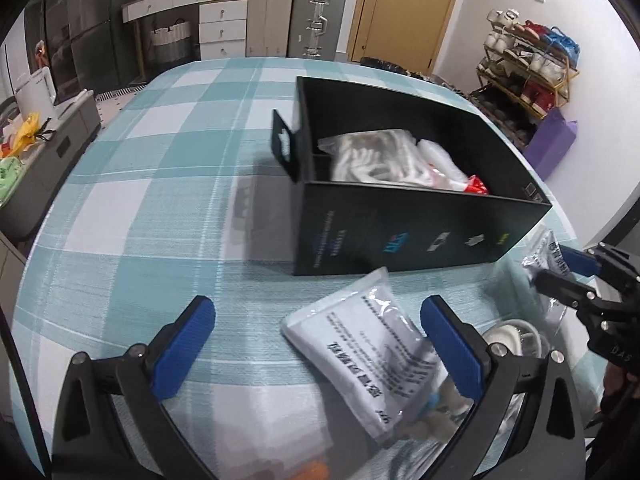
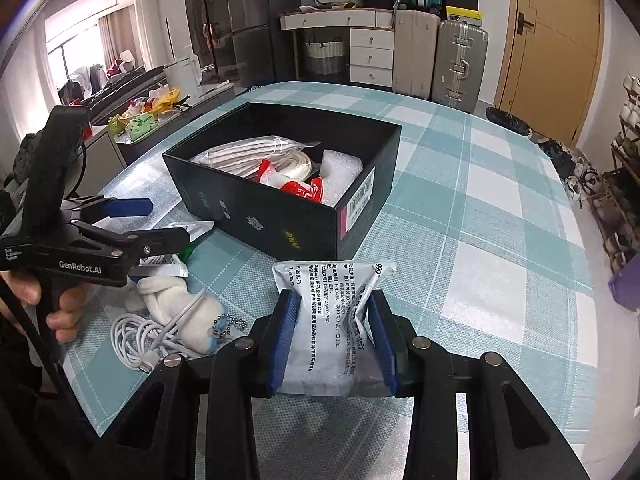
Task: Organize soft objects
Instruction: 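Grasp the white medicine sachet with the left gripper while the right holds its sachet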
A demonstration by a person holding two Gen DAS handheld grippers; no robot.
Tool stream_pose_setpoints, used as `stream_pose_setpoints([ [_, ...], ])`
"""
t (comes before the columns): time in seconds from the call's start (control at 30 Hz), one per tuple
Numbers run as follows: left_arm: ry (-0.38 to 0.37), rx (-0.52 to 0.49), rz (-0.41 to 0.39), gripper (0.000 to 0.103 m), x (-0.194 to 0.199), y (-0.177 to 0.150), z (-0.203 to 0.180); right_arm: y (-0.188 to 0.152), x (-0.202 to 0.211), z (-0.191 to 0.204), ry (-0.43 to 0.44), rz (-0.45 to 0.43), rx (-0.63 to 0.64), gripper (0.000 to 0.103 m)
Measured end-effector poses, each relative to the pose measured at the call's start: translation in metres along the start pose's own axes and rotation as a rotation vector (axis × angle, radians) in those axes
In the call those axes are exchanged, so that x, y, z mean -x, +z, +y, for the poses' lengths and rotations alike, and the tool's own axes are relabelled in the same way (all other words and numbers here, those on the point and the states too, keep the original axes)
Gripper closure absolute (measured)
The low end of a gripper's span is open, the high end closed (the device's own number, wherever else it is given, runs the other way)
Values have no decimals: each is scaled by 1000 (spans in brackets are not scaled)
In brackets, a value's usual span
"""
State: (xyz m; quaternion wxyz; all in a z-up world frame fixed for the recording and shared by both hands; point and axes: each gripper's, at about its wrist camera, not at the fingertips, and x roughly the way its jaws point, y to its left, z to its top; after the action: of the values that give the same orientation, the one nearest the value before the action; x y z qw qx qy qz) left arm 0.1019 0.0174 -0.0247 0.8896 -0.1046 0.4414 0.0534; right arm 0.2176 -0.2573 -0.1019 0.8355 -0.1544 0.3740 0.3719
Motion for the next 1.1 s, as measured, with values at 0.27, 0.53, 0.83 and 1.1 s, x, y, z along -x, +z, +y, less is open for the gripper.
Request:
stream_pose_setpoints([
  [0.27,70,37,13,0,7,-10,32,0,1,0,-10,-1,3,66],
  [0.53,32,31,29,0,10,-20,32,0,1,1,-7,-2,6,66],
  [0.83,61,-50,25,22,11,-20,22,0,4,6,-3,-14,26,66],
  [1.1,28,-116,-29,50,17,-26,18,0,6,7,6,-27,34,66],
])
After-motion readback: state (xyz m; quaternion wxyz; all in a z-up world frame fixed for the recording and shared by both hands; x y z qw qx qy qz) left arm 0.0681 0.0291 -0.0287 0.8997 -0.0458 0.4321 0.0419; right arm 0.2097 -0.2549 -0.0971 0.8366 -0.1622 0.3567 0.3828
